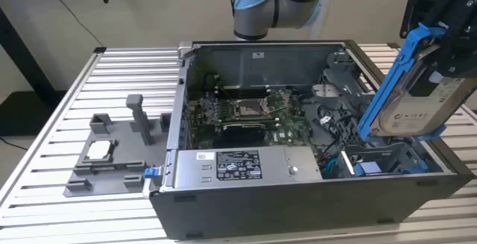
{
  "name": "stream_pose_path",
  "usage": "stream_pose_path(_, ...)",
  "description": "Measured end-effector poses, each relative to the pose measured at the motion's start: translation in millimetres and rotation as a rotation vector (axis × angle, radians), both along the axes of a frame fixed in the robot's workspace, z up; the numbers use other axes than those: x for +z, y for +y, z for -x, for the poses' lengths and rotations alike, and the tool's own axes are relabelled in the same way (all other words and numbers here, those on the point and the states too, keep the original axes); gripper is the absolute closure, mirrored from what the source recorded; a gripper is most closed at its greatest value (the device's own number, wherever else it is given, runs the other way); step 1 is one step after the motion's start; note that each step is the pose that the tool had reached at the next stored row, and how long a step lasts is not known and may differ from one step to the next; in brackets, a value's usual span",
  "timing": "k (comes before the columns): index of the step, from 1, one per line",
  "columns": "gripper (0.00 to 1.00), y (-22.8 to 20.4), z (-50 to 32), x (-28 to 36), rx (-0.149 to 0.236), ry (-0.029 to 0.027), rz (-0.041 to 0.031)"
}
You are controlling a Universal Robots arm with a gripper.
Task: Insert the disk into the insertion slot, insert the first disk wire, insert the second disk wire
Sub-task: 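Insert the disk into the insertion slot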
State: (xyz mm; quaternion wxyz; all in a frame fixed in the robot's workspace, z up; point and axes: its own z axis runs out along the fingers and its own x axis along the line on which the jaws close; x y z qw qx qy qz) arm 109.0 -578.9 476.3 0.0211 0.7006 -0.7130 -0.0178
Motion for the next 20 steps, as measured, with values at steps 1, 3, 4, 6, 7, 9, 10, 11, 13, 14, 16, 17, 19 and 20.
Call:
stream_pose_path(1, 0.67, 0.0, 0.0, 0.0, 0.000, 0.0001, 0.0000)
stream_pose_path(3, 0.67, 0.0, 0.0, 0.0, 0.000, 0.0014, 0.0000)
stream_pose_path(4, 0.67, 0.0, 0.0, 0.0, 0.000, 0.0015, 0.0000)
stream_pose_path(6, 0.67, 0.0, 0.1, 0.0, 0.000, 0.0016, 0.0001)
stream_pose_path(7, 0.67, 0.0, 0.0, 0.0, 0.000, 0.0016, 0.0001)
stream_pose_path(9, 0.67, -0.1, 0.0, -0.4, 0.000, 0.0013, -0.0001)
stream_pose_path(10, 0.67, 0.0, 0.0, -0.8, 0.000, 0.0006, -0.0002)
stream_pose_path(11, 0.67, 0.0, -0.1, -1.2, 0.000, -0.0005, -0.0002)
stream_pose_path(13, 0.67, -0.1, 0.0, -2.4, 0.000, -0.0028, -0.0001)
stream_pose_path(14, 0.67, -0.1, 0.0, -3.3, 0.000, -0.0040, -0.0006)
stream_pose_path(16, 0.67, -0.1, 0.0, -5.6, 0.000, -0.0059, -0.0056)
stream_pose_path(17, 0.67, -0.1, 0.0, -6.6, 0.000, -0.0066, -0.0096)
stream_pose_path(19, 0.67, -0.4, 0.0, -8.6, 0.000, -0.0075, -0.0209)
stream_pose_path(20, 0.67, -0.4, 0.1, -9.9, 0.000, -0.0075, -0.0220)
